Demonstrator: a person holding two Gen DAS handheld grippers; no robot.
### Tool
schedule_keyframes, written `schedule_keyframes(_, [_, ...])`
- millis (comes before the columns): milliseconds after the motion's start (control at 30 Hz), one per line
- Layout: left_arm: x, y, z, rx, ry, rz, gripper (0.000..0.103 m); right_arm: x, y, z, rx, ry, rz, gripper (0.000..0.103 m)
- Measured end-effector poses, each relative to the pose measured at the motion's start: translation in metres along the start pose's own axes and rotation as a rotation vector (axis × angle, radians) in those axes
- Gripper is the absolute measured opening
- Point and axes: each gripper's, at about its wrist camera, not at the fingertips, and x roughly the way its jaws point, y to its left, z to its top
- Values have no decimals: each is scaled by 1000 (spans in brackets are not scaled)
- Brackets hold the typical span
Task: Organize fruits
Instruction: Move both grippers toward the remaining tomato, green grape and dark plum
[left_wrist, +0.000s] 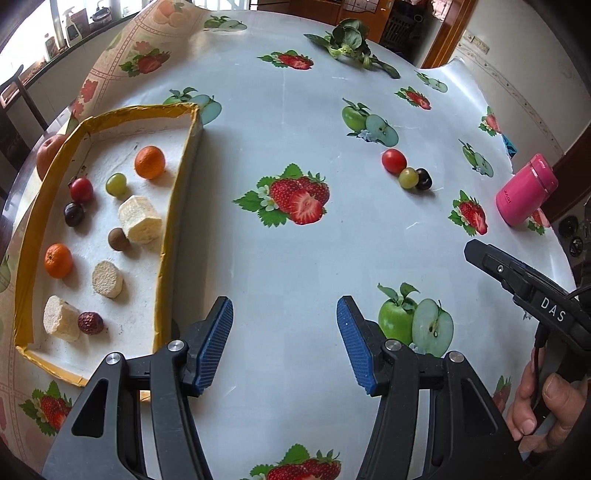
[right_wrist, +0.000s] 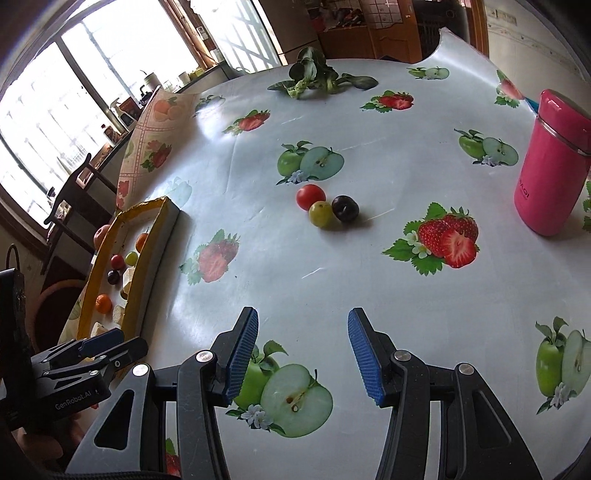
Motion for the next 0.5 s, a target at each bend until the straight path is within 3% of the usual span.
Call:
schedule_keyframes(167, [9,-22,12,32,5,-19,57,20,-14,19,-33,-6,-62,51])
schedule_keyframes(267, [16,-30,18,42,13,-25,57,41,-23,36,-63,4,-91,43])
schedule_keyframes(500, [34,-41,37,37,24,-40,57,81,-23,68,-145,42,-81,42])
